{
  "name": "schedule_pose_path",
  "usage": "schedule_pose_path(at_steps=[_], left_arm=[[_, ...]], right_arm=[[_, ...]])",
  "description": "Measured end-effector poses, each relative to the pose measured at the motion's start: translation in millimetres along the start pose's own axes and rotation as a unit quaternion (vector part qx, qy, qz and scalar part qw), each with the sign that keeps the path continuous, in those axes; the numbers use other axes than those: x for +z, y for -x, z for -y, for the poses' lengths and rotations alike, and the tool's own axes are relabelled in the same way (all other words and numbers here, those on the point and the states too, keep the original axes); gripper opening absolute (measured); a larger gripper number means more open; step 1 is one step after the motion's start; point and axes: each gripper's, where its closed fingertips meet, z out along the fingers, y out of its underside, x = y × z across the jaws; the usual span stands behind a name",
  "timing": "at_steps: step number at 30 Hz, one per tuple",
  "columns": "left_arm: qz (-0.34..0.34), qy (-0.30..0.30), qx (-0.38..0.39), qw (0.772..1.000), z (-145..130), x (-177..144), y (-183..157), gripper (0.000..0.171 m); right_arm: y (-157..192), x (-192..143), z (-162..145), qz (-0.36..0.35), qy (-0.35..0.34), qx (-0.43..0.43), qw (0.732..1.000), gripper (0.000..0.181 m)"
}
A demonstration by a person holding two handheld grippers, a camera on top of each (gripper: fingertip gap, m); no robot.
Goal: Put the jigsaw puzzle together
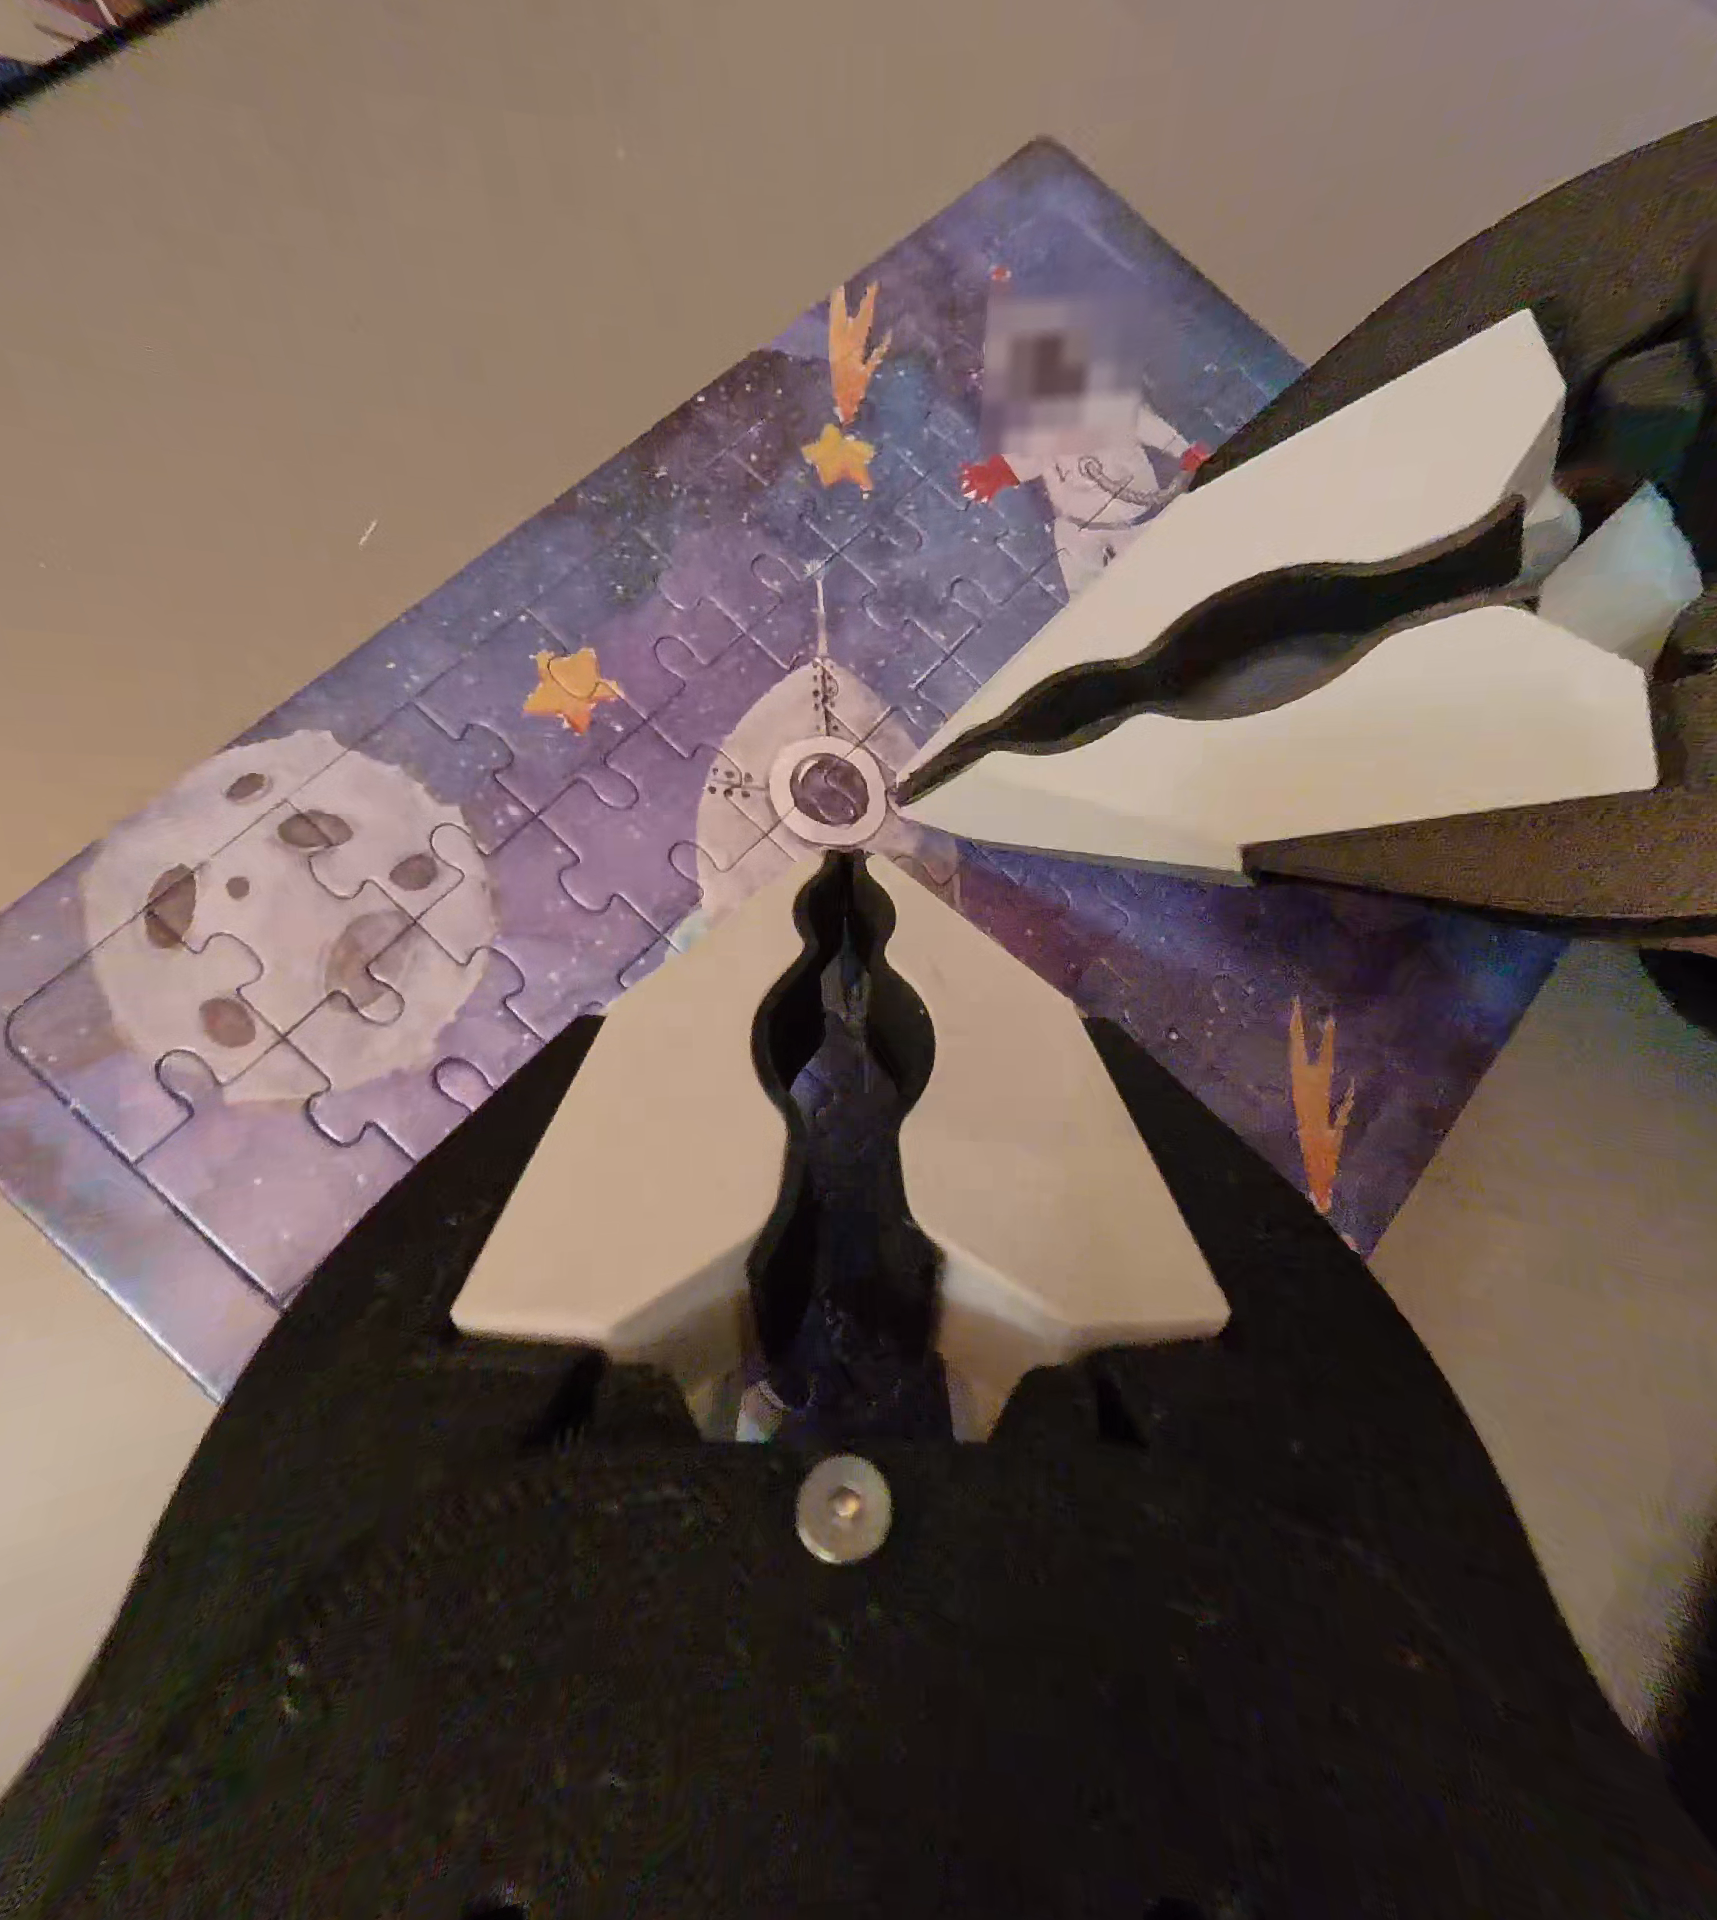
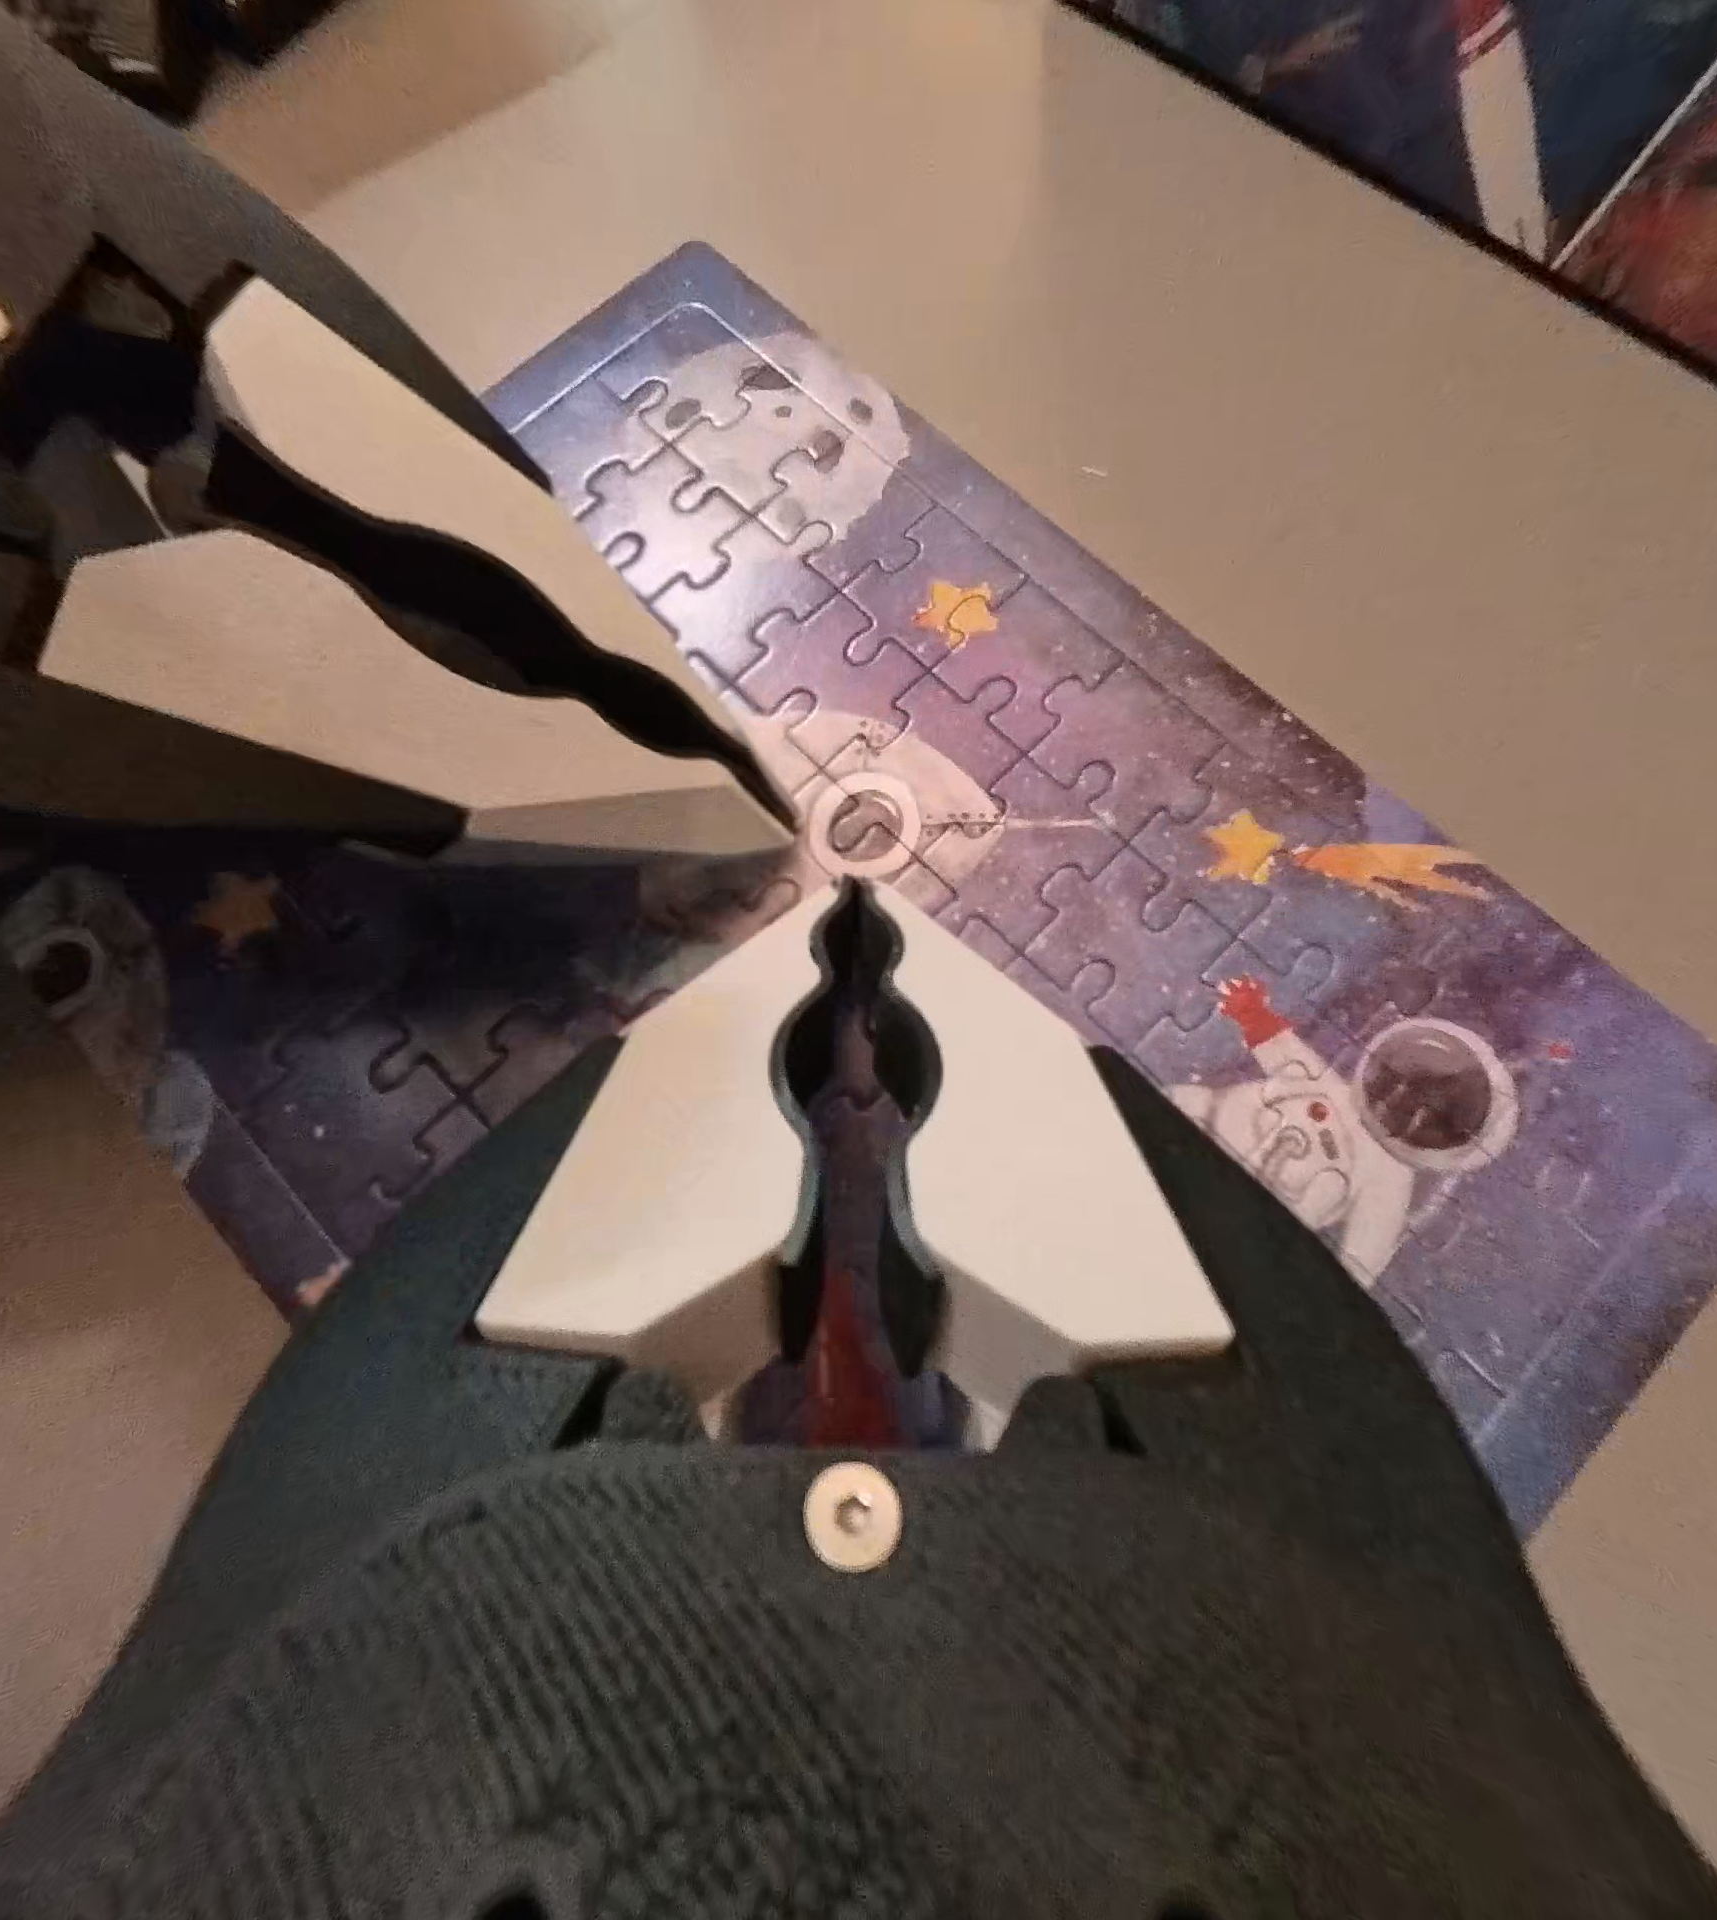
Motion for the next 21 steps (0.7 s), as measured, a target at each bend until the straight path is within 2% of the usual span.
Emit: schedule_pose_path(at_steps=[3,7,9,11,14,17,21], left_arm=[[0.022,0.000,-0.009,1.000,-4,-9,16,0.000],[0.103,0.015,-0.037,0.994,-23,-38,68,0.000],[0.099,0.012,-0.064,0.993,-28,-46,78,0.000],[0.072,0.000,-0.071,0.995,-20,-42,71,0.000],[0.020,-0.016,-0.042,0.999,2,-23,37,0.000],[0.012,-0.016,-0.009,1.000,17,1,17,0.000],[-0.003,-0.005,-0.014,1.000,20,14,15,0.000]], right_arm=[[-22,-14,-14,-0.037,0.011,0.010,0.999,0.000],[-72,-50,-47,-0.104,0.029,0.057,0.993,0.000],[-87,-58,-54,-0.118,0.036,0.073,0.990,0.000],[-83,-52,-44,-0.102,0.024,0.071,0.992,0.000],[-50,-23,-12,-0.051,0.009,0.035,0.998,0.000],[-22,3,12,-0.013,0.001,0.000,1.000,0.000],[-24,11,10,0.001,0.007,0.006,1.000,0.000]])
